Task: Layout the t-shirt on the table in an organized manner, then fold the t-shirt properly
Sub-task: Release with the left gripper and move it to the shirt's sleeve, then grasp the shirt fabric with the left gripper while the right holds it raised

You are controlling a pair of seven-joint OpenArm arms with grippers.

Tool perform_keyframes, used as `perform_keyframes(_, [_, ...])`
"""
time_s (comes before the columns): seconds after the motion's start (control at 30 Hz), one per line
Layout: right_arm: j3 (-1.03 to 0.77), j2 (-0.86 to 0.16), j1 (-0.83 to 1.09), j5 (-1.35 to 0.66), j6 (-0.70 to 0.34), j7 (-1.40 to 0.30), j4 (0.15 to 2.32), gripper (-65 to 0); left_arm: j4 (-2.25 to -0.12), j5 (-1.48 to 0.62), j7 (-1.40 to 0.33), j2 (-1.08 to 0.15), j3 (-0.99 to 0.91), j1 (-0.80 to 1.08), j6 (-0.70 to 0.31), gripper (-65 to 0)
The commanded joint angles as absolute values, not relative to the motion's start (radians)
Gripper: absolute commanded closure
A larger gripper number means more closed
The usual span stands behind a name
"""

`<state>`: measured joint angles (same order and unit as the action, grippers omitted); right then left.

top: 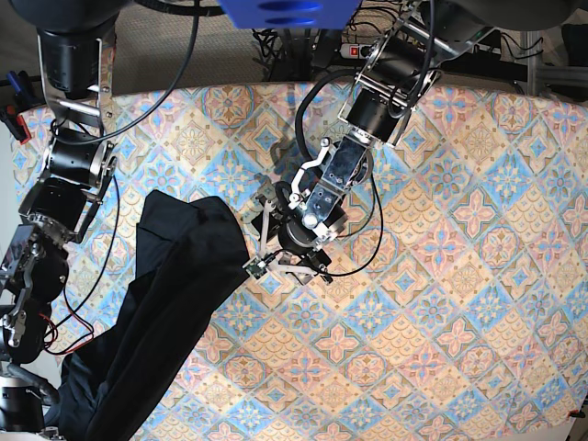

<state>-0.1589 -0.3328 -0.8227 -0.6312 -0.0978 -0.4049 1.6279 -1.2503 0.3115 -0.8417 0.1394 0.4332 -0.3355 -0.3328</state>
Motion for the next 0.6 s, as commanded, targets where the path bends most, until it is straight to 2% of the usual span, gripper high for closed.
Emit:
perform_keyframes(0.0, [-0.163,-0.344,-0.863,-0.639,-0.105,-0.371,1.641,0.0,-1.245,0.312,-0.837,0.156,0.435,-0.348,-0.329,-40.2])
perform_keyframes(0.57, [-0.168,-0.341,-0.862,-0.639,-0.105,-0.369,1.643,0.0,-0.983,0.320,-0.799,0.157,0.469,-0.340,-0.328,-40.3])
